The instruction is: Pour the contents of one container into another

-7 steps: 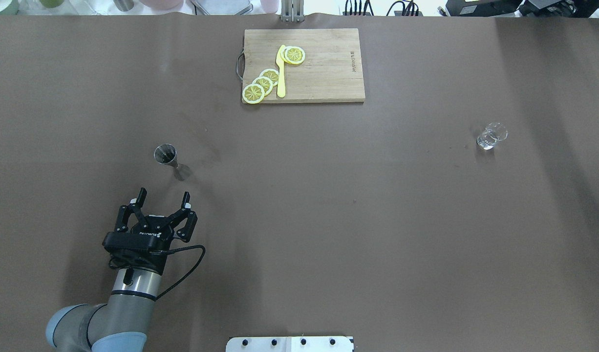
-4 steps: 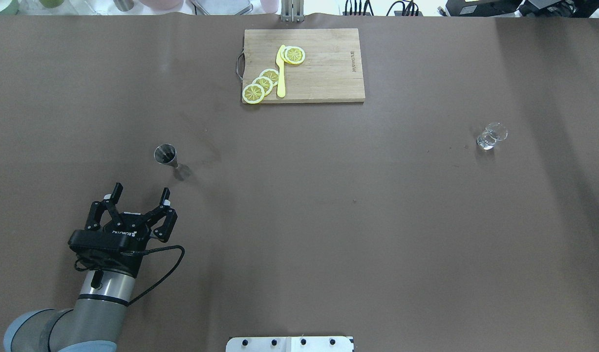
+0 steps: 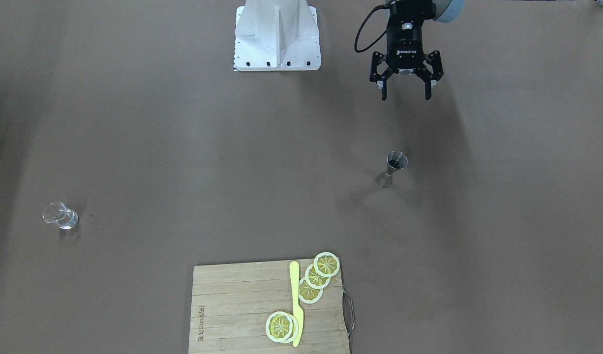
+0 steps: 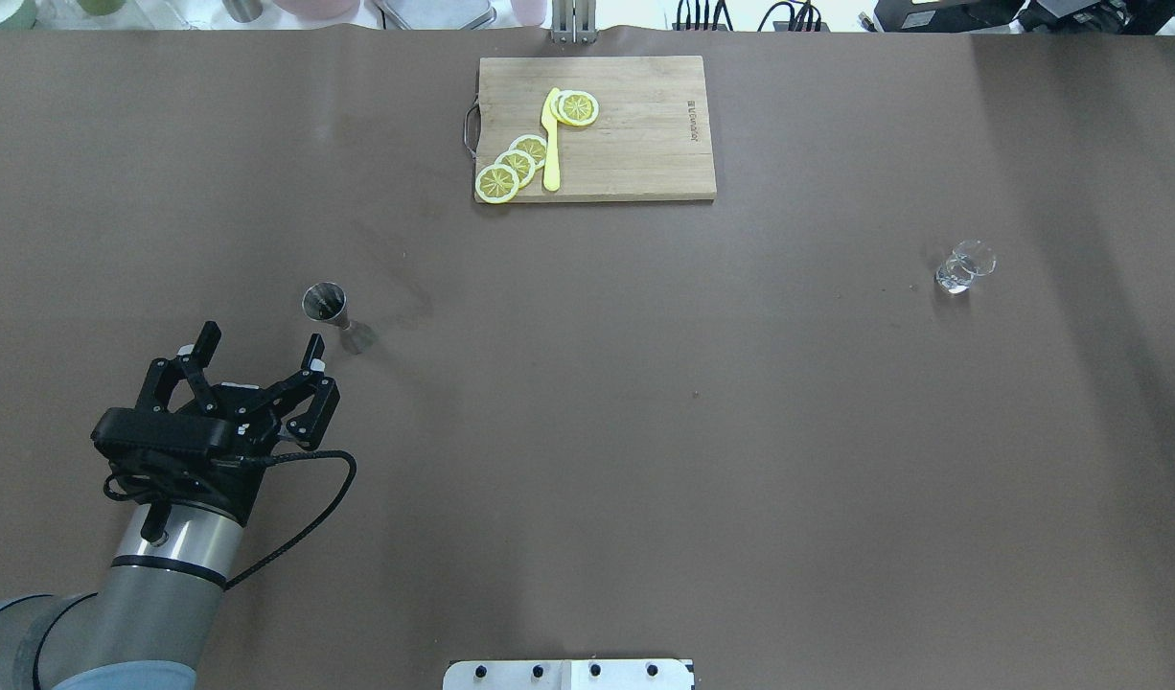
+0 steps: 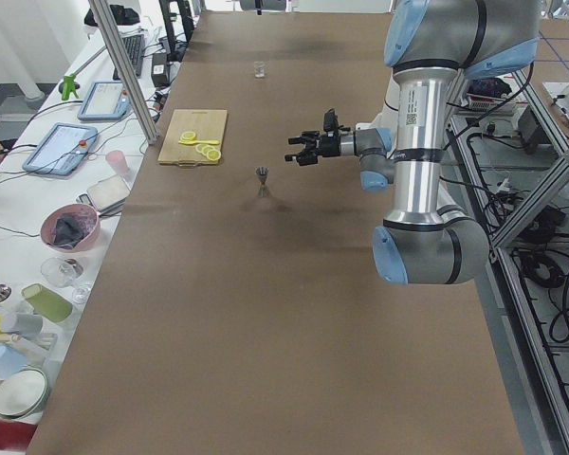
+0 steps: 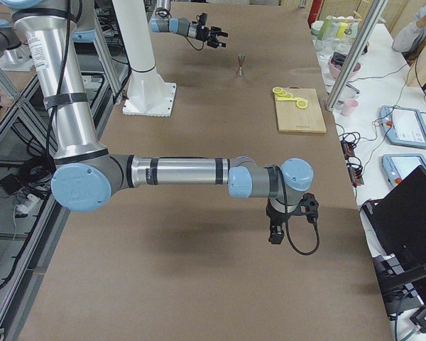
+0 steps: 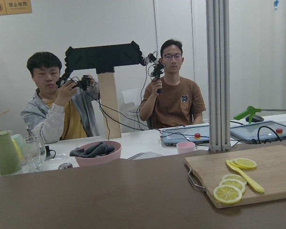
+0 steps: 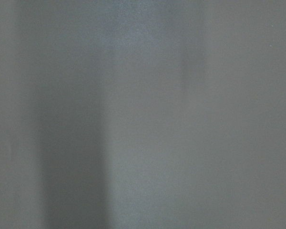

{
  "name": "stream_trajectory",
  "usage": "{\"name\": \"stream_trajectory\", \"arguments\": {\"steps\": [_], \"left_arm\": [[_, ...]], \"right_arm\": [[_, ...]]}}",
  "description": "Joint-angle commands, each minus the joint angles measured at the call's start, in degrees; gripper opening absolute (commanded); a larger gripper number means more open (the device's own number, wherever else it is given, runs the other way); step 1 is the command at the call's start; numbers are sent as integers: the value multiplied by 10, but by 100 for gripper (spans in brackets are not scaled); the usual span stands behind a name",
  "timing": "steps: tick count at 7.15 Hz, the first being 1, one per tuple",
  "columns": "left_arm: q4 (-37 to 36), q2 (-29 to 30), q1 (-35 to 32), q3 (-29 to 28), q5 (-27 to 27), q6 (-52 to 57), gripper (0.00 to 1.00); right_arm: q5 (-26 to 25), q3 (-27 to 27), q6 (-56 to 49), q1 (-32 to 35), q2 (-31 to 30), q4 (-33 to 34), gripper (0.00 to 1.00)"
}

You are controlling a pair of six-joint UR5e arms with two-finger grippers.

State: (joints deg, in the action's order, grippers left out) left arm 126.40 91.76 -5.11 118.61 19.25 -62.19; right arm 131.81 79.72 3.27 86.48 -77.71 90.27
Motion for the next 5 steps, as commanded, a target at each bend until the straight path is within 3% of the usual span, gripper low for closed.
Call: {"name": "stream_trajectory", "arguments": {"steps": [1,3,5], "left_arm": [[-30,53,-50,21,95,1,98],[-63,117,-124,14,207,4,98],[-103,152,-227,5,366,19,98]], "right_arm": [[-4,0,1,0,-1,0,100],[-10,0,1,0,-1,0,100],[-8,17,2,12,-33,0,100]]}}
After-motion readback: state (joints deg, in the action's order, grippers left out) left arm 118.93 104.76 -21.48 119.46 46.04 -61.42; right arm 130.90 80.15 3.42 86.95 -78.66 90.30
